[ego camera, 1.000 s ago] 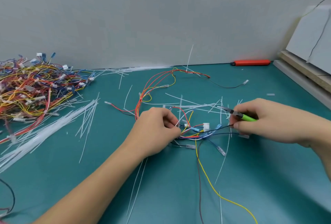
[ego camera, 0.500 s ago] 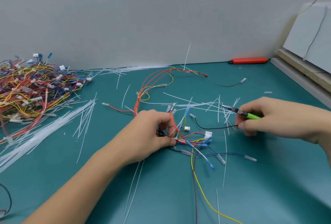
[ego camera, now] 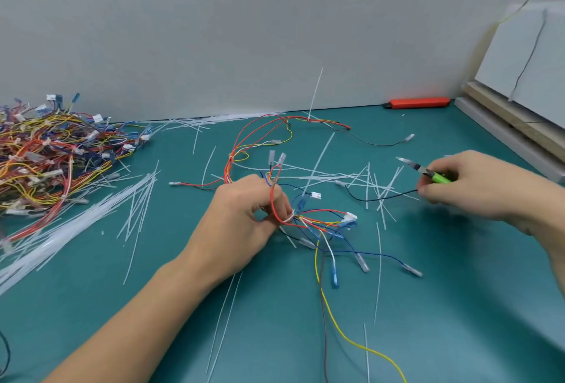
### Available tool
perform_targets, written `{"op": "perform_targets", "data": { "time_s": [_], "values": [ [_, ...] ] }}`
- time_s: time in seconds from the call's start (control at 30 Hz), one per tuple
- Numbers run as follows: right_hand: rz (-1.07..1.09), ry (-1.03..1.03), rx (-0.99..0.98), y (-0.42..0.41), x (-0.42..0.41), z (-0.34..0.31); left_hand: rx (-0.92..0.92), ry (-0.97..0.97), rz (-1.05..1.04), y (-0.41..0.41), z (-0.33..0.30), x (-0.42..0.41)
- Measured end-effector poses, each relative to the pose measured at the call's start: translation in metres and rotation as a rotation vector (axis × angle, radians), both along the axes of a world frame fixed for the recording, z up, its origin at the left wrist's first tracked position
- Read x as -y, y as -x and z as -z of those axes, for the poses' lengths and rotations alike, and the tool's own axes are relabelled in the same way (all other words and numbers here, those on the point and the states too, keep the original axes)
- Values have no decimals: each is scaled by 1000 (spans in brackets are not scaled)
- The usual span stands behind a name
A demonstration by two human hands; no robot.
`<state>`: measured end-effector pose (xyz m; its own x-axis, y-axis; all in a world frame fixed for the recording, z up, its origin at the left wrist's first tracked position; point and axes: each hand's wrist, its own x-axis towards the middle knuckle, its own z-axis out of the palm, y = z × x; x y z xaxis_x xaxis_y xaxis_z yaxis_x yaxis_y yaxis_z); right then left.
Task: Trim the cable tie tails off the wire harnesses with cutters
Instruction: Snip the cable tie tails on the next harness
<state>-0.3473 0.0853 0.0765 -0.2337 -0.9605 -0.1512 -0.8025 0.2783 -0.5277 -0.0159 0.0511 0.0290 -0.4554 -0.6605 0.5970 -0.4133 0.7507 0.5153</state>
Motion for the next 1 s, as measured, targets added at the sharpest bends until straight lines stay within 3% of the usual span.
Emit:
{"op": "perform_targets", "data": {
  "time_s": [0.17, 0.23, 0.3, 0.4, 0.47, 0.53, 0.63, 0.73, 1.0],
  "values": [
    [187, 296, 520, 14, 2, -12, -54, -56, -12, 2, 3, 1],
    [324, 411, 602, 31, 5, -11, -77, -67, -14, 2, 3, 1],
    [471, 502, 458, 59, 7, 0, -88, -69, -12, 3, 2, 1],
    [537, 587, -27, 87, 18, 21, -98, -44, -5, 4, 0, -1],
    [493, 664, -96, 67, 18, 14, -113, -18, 7, 5, 1, -2],
    [320, 650, 130, 25, 13, 6, -129, 9, 8, 6, 1, -2],
    [-91, 304, 473, -46, 4, 12, -128, 52, -6, 8, 1, -2],
    [-317, 229, 395, -87, -1, 26, -89, 106, 42, 10, 4, -5],
    [-428, 300, 450, -97, -6, 32, 65, 296, 108, 23, 2, -18]
  ]
}}
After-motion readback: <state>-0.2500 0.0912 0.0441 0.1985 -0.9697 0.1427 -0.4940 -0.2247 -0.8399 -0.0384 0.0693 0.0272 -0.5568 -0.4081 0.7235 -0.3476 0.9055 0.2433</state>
